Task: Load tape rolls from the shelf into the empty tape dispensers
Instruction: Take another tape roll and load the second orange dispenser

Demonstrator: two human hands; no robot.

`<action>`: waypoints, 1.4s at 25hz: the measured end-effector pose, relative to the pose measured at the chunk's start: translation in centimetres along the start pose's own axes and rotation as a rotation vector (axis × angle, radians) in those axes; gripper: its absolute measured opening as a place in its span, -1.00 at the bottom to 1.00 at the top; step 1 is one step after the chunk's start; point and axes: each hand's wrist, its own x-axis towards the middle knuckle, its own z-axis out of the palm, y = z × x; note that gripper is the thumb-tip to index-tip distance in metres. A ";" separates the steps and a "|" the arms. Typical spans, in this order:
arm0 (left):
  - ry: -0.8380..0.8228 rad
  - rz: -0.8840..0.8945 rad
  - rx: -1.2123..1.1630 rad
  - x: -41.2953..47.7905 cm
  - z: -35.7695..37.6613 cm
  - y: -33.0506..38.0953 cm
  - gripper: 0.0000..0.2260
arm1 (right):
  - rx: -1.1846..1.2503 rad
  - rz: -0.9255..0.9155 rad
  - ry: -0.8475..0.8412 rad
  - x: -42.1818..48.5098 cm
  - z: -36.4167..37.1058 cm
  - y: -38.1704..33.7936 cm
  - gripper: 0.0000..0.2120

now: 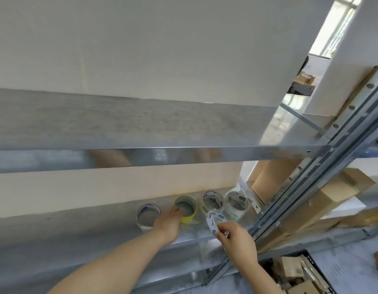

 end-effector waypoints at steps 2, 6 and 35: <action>0.035 -0.054 -0.012 0.5 1.0 1.1 -0.62 | 0.002 -0.066 -0.037 1.0 -0.2 1.5 -0.64; 0.184 -0.188 -0.089 0.4 2.4 2.0 -0.74 | 0.039 -0.172 -0.050 2.3 -1.0 3.2 -0.61; 0.838 -0.656 -0.493 -24.7 -3.4 -6.9 -0.91 | -0.422 -0.650 -0.185 7.1 9.1 -4.1 -0.78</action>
